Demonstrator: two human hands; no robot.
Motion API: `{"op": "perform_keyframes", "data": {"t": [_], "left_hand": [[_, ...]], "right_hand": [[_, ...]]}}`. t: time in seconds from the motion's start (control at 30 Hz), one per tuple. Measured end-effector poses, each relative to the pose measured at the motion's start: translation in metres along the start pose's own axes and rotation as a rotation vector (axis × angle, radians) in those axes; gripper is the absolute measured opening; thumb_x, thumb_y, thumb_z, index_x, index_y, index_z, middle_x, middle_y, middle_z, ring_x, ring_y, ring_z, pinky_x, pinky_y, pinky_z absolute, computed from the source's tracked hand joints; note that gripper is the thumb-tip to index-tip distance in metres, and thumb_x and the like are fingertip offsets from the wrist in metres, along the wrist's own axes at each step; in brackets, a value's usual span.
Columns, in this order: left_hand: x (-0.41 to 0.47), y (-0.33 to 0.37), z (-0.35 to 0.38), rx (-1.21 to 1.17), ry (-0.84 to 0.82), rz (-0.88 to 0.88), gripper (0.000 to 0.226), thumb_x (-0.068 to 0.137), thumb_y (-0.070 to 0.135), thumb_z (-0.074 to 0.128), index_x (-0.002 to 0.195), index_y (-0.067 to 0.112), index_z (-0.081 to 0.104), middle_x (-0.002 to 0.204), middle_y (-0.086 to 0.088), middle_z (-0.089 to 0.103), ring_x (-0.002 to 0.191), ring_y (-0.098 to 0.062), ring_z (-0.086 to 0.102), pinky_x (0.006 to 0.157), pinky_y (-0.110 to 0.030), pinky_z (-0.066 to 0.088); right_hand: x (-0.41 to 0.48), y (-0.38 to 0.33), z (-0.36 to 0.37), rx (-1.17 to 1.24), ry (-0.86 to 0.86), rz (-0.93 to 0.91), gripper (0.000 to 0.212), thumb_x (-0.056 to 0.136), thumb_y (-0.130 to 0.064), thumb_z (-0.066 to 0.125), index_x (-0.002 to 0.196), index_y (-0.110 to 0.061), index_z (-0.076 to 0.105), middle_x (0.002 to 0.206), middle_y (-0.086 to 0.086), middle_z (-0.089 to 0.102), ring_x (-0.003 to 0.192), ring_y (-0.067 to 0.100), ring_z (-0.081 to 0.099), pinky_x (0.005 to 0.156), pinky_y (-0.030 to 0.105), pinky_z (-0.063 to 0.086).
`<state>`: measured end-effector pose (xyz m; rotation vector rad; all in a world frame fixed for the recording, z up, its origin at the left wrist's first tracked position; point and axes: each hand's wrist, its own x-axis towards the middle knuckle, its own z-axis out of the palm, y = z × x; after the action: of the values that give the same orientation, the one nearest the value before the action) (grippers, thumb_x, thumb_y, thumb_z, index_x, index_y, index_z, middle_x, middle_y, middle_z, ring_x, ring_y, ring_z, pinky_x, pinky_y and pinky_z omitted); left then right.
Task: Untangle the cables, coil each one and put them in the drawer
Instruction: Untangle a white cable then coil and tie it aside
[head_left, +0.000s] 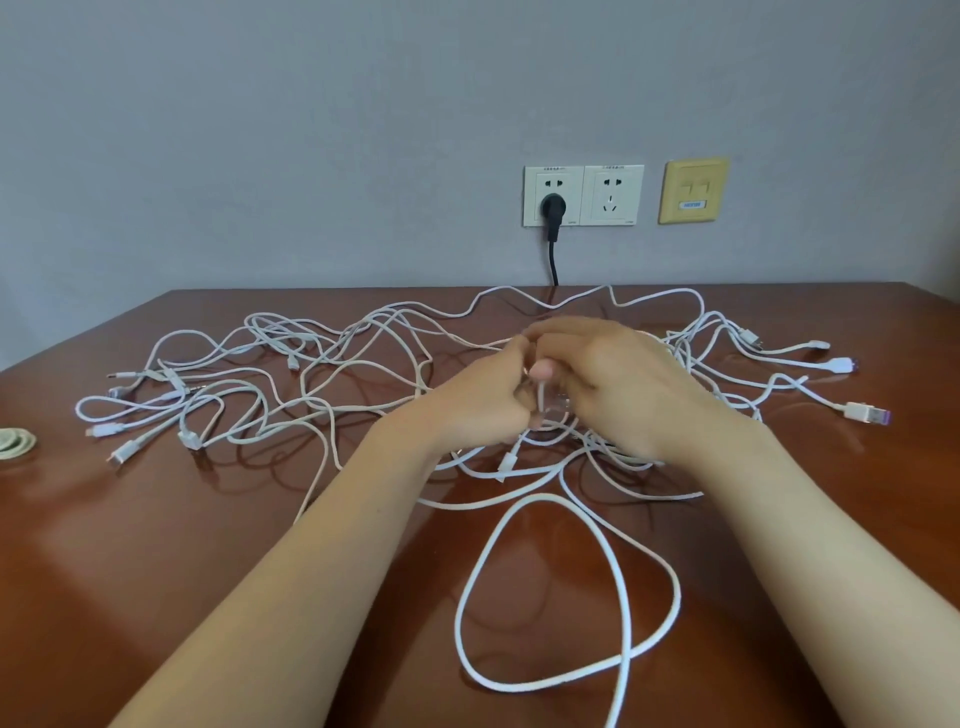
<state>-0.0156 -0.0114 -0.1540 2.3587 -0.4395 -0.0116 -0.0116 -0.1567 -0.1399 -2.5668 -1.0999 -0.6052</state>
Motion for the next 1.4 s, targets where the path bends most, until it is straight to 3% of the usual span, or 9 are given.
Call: {"op": "perform_keyframes", "data": {"t": [0.17,0.43,0.6,0.8,0.97,1.1,1.2,1.27,1.4], "left_hand": [[0.0,0.001,0.001,-0.281,-0.056,0.004,0.004,0.101,0.015,0.039,0.098,0.013,0.037,0.067,-0.001,0.051,0.039,-0.004,0.038,0.044,-0.016,0.032],[-0.007,-0.006,-0.011,-0.464,-0.088,0.019,0.014,0.1,0.01,0.037,0.088,0.016,0.04,0.065,-0.004,0.051,0.038,-0.005,0.033,0.044,-0.015,0.027],[-0.006,-0.004,-0.008,-0.484,-0.118,0.036,0.017,0.1,0.009,0.036,0.085,0.014,0.04,0.066,-0.005,0.053,0.039,-0.007,0.032,0.044,-0.015,0.028],[-0.004,0.001,-0.008,-0.535,-0.123,0.064,0.023,0.101,0.009,0.032,0.081,0.01,0.041,0.069,-0.006,0.052,0.036,-0.005,0.032,0.039,-0.013,0.027],[-0.004,0.001,-0.001,-0.505,-0.122,0.053,0.019,0.102,0.011,0.031,0.086,0.01,0.042,0.07,-0.005,0.051,0.037,-0.002,0.032,0.041,-0.014,0.027],[-0.006,0.006,0.0,-0.518,-0.099,0.062,0.027,0.097,0.034,0.037,0.087,0.011,0.046,0.073,-0.008,0.049,0.038,-0.001,0.032,0.043,-0.016,0.023],[-0.006,0.005,0.002,-0.472,-0.116,0.05,0.018,0.097,0.025,0.045,0.086,0.011,0.046,0.069,-0.003,0.05,0.037,0.002,0.043,0.039,-0.008,0.031],[-0.007,0.009,0.003,-0.509,-0.148,0.067,0.013,0.096,0.019,0.047,0.092,0.008,0.046,0.068,-0.004,0.049,0.037,0.002,0.044,0.038,-0.007,0.03],[-0.008,0.021,0.004,-0.641,-0.135,0.149,0.013,0.097,0.006,0.036,0.086,0.008,0.041,0.064,-0.007,0.044,0.034,0.0,0.032,0.036,-0.012,0.024]], "right_hand": [[-0.001,0.009,-0.005,0.237,0.059,0.154,0.036,0.095,-0.02,0.047,0.06,-0.031,0.043,0.059,-0.007,0.049,0.061,0.011,0.045,0.06,0.03,0.031],[0.003,0.004,-0.005,0.345,0.168,0.194,0.023,0.093,-0.015,0.053,0.072,-0.012,0.062,0.06,-0.007,0.058,0.063,0.01,0.052,0.06,0.012,0.035],[0.001,0.002,-0.01,0.359,0.208,0.206,0.022,0.091,-0.011,0.056,0.07,-0.018,0.061,0.045,-0.019,0.051,0.057,-0.01,0.05,0.058,0.004,0.033],[0.002,0.0,-0.015,0.579,0.312,0.341,0.028,0.088,-0.01,0.061,0.063,-0.023,0.061,0.058,0.002,0.061,0.042,-0.006,0.055,0.049,0.005,0.039],[0.001,0.006,-0.016,0.641,0.249,0.444,0.019,0.082,-0.014,0.069,0.065,-0.021,0.068,0.055,-0.002,0.064,0.042,0.003,0.061,0.046,0.007,0.041],[0.001,0.008,-0.017,0.642,0.253,0.492,0.012,0.081,-0.018,0.07,0.069,-0.017,0.071,0.06,0.002,0.067,0.041,-0.003,0.057,0.048,0.005,0.039],[0.0,0.012,-0.018,0.645,0.131,0.561,0.012,0.08,-0.022,0.071,0.068,-0.019,0.073,0.056,0.004,0.067,0.049,0.003,0.06,0.055,0.017,0.05],[-0.003,0.013,-0.024,0.862,0.012,0.667,0.01,0.079,-0.016,0.071,0.072,-0.01,0.072,0.058,0.007,0.068,0.05,0.011,0.063,0.053,0.025,0.057],[-0.007,0.018,-0.027,1.284,-0.066,0.86,0.03,0.089,-0.005,0.052,0.067,-0.018,0.069,0.056,-0.002,0.065,0.046,0.006,0.061,0.036,0.011,0.043]]}}
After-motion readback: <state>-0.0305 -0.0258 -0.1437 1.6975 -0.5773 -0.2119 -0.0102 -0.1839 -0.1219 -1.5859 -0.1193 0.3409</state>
